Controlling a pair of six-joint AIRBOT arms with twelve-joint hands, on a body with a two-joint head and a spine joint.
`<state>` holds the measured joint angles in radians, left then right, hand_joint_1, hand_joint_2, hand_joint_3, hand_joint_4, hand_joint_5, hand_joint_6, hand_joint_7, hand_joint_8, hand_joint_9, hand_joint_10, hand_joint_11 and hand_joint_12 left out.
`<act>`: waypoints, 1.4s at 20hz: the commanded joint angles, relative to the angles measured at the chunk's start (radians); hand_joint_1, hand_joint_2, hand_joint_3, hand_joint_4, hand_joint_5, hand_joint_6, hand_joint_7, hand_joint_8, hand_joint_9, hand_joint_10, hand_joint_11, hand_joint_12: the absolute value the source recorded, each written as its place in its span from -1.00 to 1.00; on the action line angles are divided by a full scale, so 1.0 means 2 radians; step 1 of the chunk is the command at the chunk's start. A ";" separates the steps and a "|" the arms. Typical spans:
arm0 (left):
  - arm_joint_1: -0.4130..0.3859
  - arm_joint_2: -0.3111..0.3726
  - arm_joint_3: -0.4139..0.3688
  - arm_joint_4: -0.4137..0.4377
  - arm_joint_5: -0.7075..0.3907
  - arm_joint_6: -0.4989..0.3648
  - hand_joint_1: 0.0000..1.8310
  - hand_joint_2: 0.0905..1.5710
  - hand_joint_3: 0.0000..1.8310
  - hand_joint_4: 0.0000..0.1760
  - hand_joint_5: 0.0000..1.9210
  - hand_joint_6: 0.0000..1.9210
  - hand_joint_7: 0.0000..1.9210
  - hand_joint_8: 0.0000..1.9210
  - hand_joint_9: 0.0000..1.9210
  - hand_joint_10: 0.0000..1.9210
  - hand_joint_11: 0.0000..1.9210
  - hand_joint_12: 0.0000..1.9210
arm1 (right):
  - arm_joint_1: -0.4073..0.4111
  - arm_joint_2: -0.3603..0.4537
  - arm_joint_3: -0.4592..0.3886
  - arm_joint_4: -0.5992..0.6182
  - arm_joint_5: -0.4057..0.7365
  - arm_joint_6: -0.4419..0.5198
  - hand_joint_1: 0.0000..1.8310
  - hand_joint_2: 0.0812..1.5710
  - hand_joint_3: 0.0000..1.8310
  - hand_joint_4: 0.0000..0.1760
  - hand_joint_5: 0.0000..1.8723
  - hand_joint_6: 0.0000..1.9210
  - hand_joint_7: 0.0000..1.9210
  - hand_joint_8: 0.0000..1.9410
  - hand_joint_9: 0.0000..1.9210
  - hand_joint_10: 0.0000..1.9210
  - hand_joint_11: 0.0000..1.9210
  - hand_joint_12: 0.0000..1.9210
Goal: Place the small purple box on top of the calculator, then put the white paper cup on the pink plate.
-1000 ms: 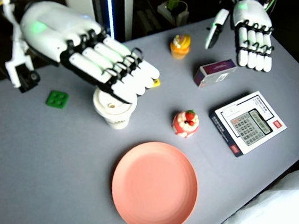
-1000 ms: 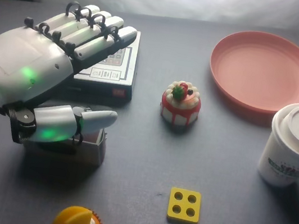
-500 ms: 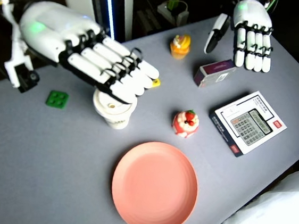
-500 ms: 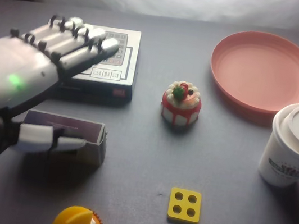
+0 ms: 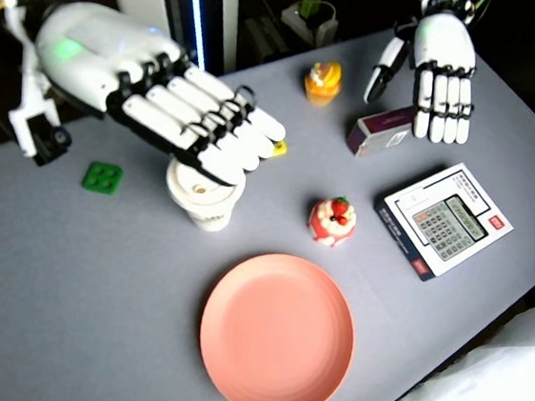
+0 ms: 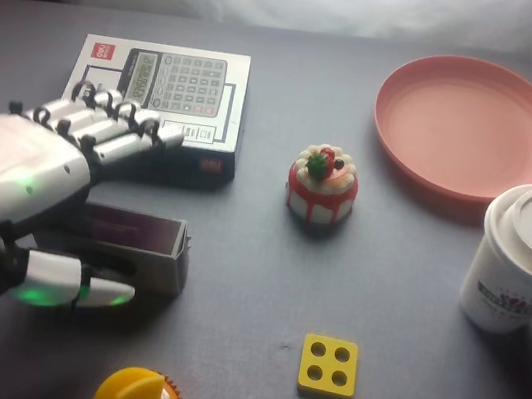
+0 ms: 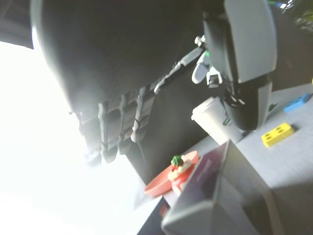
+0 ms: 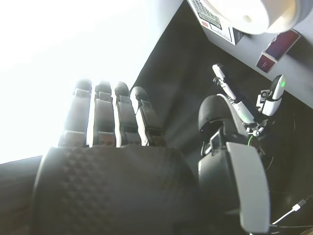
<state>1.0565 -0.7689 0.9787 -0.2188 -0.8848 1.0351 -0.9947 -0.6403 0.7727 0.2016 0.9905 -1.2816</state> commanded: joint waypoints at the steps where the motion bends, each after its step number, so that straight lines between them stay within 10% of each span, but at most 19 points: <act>1: -0.005 -0.004 0.002 0.004 -0.046 0.001 -0.20 0.18 -1.00 -0.26 -0.90 -0.97 -0.90 -0.98 -0.97 -0.99 -0.97 -0.98 | 0.005 0.000 0.001 0.000 0.062 0.000 -0.86 0.65 -0.99 -1.00 -1.00 -1.00 -1.00 -1.00 -1.00 -1.00 -1.00 -1.00; 3: -0.005 -0.011 0.009 -0.001 -0.031 0.001 -0.17 0.19 -1.00 -0.22 -0.87 -1.00 -0.88 -1.00 -0.93 -1.00 -1.00 -0.70 | 0.004 -0.001 0.002 0.001 0.062 0.000 -0.86 0.66 -0.98 -1.00 -1.00 -1.00 -1.00 -1.00 -1.00 -1.00 -1.00 -1.00; 7: -0.005 -0.020 0.017 -0.009 -0.020 0.000 -0.03 0.26 -0.99 -0.89 -0.64 -0.98 -0.63 -0.99 -0.69 -0.96 -1.00 0.12 | 0.004 -0.001 0.002 0.002 0.062 0.000 -0.87 0.67 -0.99 -1.00 -1.00 -1.00 -1.00 -1.00 -1.00 -1.00 -1.00 -1.00; 9: -0.005 -0.023 0.019 -0.012 -0.019 0.000 0.02 0.35 -0.99 -1.00 -0.34 -0.94 -0.24 -0.91 -0.34 -0.53 -0.84 0.63 | 0.004 -0.001 0.002 0.002 0.062 0.000 -0.86 0.68 -0.98 -1.00 -1.00 -1.00 -1.00 -1.00 -1.00 -1.00 -1.00 -1.00; 10: -0.005 -0.024 0.020 -0.013 -0.019 0.000 0.08 0.47 -0.99 -0.83 -0.20 0.05 -0.03 -0.81 -0.21 -0.11 -0.56 0.77 | 0.004 -0.001 0.002 0.003 0.062 0.000 -0.86 0.68 -0.99 -1.00 -1.00 -1.00 -1.00 -1.00 -1.00 -1.00 -1.00 -1.00; 11: -0.005 -0.025 0.021 -0.014 -0.020 0.000 0.26 0.50 -1.00 -1.00 -0.24 0.23 -0.06 0.10 -0.16 0.16 -0.41 0.84 | 0.004 -0.002 0.002 0.004 0.062 0.000 -0.86 0.68 -0.99 -1.00 -1.00 -1.00 -1.00 -1.00 -1.00 -1.00 -1.00 -1.00; 16: -0.008 -0.023 0.022 -0.017 -0.040 0.000 0.34 0.49 -1.00 -1.00 -0.13 0.02 -0.11 0.55 -0.02 0.89 -0.01 1.00 | 0.004 -0.002 0.002 0.005 0.062 0.000 -0.86 0.68 -0.99 -1.00 -1.00 -1.00 -1.00 -1.00 -1.00 -1.00 -1.00 -1.00; 28: -0.080 -0.031 0.068 -0.070 -0.059 0.000 0.36 0.47 -1.00 -1.00 -0.13 0.04 -0.05 0.42 -0.11 0.65 -0.20 1.00 | 0.005 -0.007 0.004 0.009 0.067 0.000 -0.76 0.70 -0.99 -1.00 -1.00 -1.00 -1.00 -1.00 -1.00 -1.00 -1.00 -1.00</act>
<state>0.9115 -0.8253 1.1160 -0.3729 -0.9047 1.0355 -0.9943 -0.6540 0.7757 0.2169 0.9947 -1.2816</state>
